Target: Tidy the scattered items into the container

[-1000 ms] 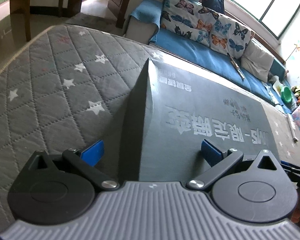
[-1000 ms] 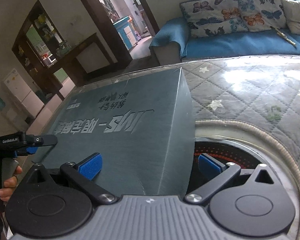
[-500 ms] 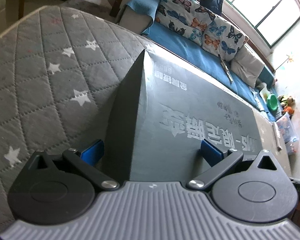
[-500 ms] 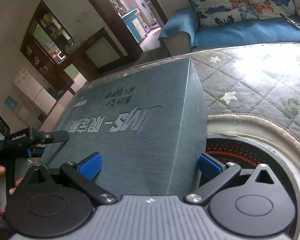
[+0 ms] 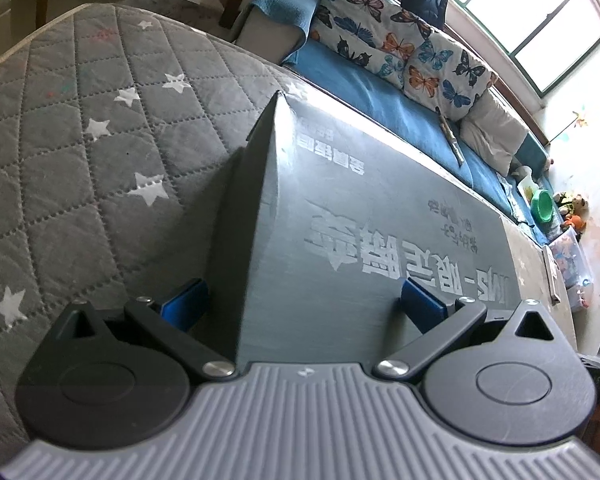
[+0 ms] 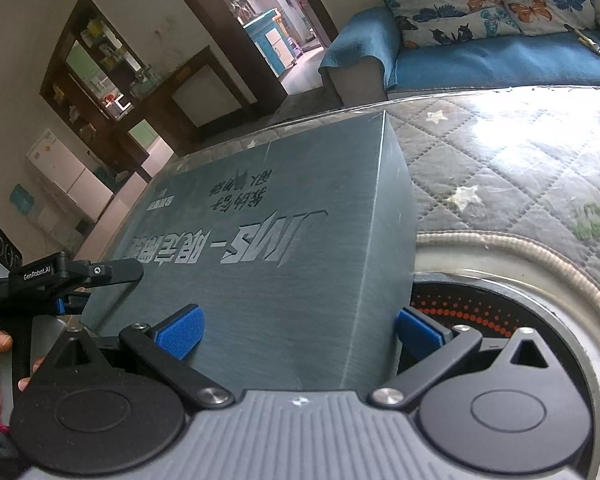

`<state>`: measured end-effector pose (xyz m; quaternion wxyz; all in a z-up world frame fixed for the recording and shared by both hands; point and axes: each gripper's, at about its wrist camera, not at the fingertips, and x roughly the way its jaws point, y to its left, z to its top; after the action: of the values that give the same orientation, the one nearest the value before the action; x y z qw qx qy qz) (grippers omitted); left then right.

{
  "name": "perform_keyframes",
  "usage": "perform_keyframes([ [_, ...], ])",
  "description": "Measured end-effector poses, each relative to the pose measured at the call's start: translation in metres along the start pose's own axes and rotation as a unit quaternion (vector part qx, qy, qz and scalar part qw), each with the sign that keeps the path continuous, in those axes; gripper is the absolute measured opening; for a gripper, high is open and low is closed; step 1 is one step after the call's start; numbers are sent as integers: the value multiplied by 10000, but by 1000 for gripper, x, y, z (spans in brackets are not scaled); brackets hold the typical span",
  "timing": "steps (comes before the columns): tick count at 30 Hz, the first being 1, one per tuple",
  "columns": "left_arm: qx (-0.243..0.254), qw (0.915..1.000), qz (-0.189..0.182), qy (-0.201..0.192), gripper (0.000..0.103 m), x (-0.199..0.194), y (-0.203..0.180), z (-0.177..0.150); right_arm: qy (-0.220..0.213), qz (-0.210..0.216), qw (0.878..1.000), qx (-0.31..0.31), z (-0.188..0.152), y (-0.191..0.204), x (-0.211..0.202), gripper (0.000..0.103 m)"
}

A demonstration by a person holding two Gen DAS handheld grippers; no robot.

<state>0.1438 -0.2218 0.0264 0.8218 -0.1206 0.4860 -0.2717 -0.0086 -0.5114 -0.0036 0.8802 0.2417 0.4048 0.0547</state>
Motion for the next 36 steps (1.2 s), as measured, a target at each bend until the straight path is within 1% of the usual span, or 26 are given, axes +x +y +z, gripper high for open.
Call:
perform_keyframes([
  [3, 75, 9999, 27, -113, 103, -5, -4, 0, 12, -16, 10000, -49, 1, 4, 1, 103],
  [11, 90, 9991, -38, -417, 103, -33, -17, 4, -349, 21, 9993, -135, 5, 19, -19, 103],
  [15, 57, 9986, -86, -510, 103, -54, -25, 7, -548, 17, 9983, -199, 10, 32, -36, 103],
  [20, 139, 9979, -205, -606, 103, -81, -40, 3, -710, -62, 9970, -288, 10, 48, -65, 103],
  [27, 274, 9970, -314, -648, 103, -121, -58, -18, -808, -157, 9961, -315, -8, 71, -110, 103],
  [36, 311, 9966, -365, -675, 103, -175, -63, -73, -897, -265, 9952, -301, -61, 105, -161, 103],
])
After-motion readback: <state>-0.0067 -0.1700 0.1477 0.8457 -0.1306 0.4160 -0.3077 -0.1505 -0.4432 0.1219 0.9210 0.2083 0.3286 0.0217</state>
